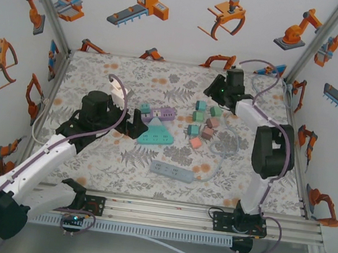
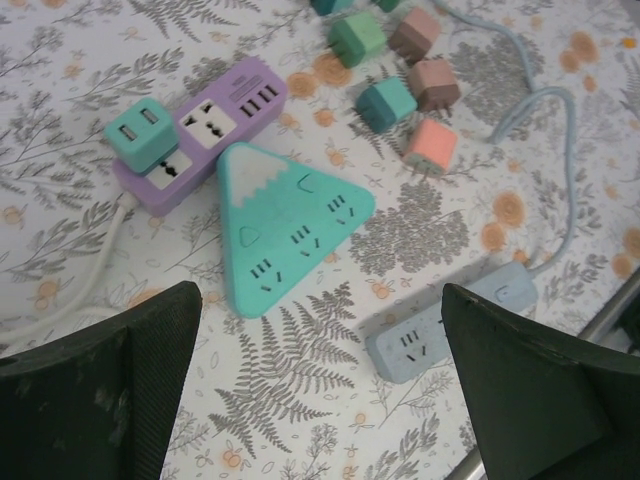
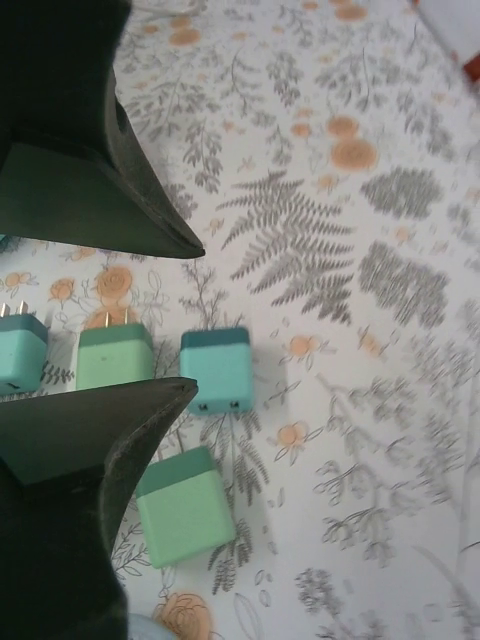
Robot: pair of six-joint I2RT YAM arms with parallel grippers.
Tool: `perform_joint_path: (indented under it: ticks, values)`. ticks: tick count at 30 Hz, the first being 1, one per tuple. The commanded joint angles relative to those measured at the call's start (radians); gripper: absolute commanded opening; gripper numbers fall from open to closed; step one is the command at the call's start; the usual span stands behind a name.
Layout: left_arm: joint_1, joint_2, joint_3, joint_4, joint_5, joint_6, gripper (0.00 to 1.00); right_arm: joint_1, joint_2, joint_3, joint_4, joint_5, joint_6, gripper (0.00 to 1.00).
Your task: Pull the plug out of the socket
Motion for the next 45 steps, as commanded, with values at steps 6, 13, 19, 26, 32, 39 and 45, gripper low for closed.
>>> perform_joint_path:
  ticks: [6, 13, 19, 26, 32, 39, 45]
  values:
    - [0.039, -0.013, -0.059, 0.023, -0.194, -0.127, 0.97, 0.153, -0.079, 0.068, 0.192, -0.094, -0.478, 0.48]
    - [0.153, 0.033, -0.089, 0.073, -0.220, -0.309, 0.97, 0.268, -0.025, 0.029, 0.386, -0.480, -1.006, 0.49]
    - [0.184, 0.082, -0.086, 0.113, -0.226, -0.357, 0.97, 0.304, 0.083, 0.141, 0.208, -0.700, -1.257, 0.57]
    - [0.217, 0.142, -0.067, 0.118, -0.225, -0.422, 0.98, 0.346, 0.254, 0.416, -0.282, -0.722, -1.527, 0.63]
    - [0.249, 0.236, -0.037, 0.128, -0.190, -0.449, 0.95, 0.377, 0.385, 0.577, -0.452, -0.685, -1.557, 0.63]
    - [0.249, 0.373, 0.009, 0.156, -0.180, -0.423, 0.90, 0.397, 0.480, 0.652, -0.437, -0.608, -1.482, 0.62]
    - [0.249, 0.499, 0.052, 0.224, -0.134, -0.412, 0.86, 0.398, 0.509, 0.653, -0.414, -0.622, -1.446, 0.53]
